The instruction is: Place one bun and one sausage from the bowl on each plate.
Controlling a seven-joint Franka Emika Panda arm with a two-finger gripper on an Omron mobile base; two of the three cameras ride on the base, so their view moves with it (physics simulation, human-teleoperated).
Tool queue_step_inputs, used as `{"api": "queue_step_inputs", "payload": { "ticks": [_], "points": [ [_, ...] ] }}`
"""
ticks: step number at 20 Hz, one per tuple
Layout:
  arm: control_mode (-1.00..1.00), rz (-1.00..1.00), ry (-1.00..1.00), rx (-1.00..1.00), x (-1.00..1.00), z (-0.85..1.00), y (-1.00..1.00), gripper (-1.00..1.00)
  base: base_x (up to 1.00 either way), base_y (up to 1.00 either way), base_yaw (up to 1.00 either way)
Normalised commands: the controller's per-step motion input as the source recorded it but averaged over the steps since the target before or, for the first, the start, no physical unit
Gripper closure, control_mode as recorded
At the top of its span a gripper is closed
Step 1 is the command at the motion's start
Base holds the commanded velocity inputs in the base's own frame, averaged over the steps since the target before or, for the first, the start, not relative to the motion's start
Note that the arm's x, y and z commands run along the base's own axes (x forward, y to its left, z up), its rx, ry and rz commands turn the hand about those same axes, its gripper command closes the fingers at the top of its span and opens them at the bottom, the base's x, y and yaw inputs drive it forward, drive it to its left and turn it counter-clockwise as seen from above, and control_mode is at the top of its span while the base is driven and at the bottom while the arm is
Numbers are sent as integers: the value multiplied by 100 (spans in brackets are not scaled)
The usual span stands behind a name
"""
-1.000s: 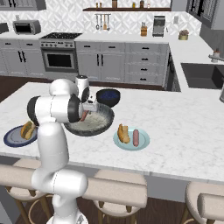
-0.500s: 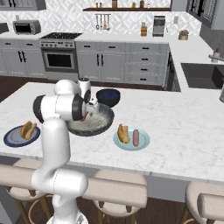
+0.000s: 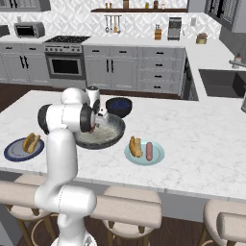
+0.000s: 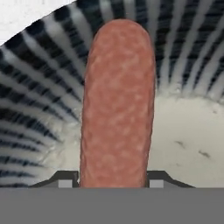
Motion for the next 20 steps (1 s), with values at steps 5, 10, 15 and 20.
{"api": "queue_step_inputs", "payload": {
  "ticks": [5,10,15,20],
  "points": [
    [-100,2,-2,0,-57,88,0,100,0,0,0],
    [-100,0,0,0,-91,92,5,100,0,0,0],
    [-100,0,1,0,-100,47,41,100,0,0,0],
    [-100,3,0,0,-99,14,85,100,0,0,0]
  ]
}}
